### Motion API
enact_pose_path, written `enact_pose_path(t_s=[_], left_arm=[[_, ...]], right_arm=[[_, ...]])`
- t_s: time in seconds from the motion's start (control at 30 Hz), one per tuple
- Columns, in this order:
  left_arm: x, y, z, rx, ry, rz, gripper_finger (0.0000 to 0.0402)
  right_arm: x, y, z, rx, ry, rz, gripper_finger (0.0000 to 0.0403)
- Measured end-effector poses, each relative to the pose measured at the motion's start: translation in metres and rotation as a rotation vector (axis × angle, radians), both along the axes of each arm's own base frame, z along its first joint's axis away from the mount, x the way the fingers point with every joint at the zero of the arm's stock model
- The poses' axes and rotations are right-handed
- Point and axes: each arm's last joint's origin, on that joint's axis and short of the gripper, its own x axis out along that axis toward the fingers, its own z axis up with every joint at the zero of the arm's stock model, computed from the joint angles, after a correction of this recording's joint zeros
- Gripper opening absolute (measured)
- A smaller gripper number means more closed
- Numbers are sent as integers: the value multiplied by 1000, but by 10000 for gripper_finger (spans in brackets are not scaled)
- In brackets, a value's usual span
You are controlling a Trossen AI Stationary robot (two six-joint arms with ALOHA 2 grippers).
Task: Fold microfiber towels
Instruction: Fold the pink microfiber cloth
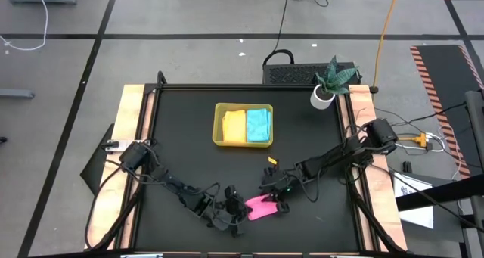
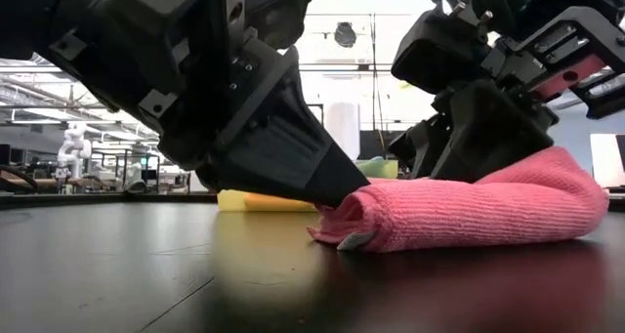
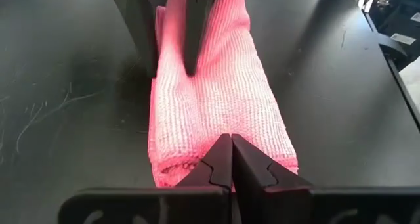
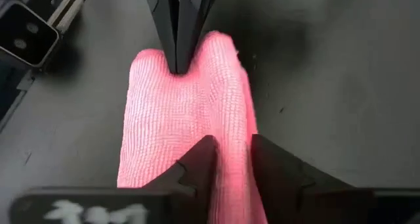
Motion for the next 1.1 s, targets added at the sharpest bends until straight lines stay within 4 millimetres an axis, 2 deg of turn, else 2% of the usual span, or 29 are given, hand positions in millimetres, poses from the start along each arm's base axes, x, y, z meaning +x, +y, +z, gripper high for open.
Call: enact_pose_path(t_s=[0.17, 0.27, 0.37, 0.47, 0.57, 0.7, 0.8, 0.93, 1.1], left_arm=[[0, 0, 0, 1, -2, 2, 8], [0, 0, 0, 0, -3, 2, 16], [0, 0, 0, 0, -4, 2, 17], [0, 0, 0, -1, -4, 2, 9], [0, 0, 0, -1, -5, 2, 3], [0, 0, 0, -2, -4, 0, 15], [-1, -2, 0, 1, -3, -7, 19], [-2, -3, 2, -2, -7, -17, 7], [-4, -7, 19, -29, -51, -26, 9]], right_arm=[[-9, -6, 24, -52, -9, -57, 136], [-19, -5, 43, -113, -59, -116, 142], [-33, 2, 52, -113, -112, -107, 136], [-47, 10, 46, -81, -130, -77, 122], [-60, 13, 29, -41, -128, -74, 101], [-74, 5, 5, -104, -144, -203, 70], [-82, -3, -3, -153, -159, -275, 50], [-85, -2, -4, -150, -201, -248, 31], [-90, 5, 13, -157, -294, -220, 14]])
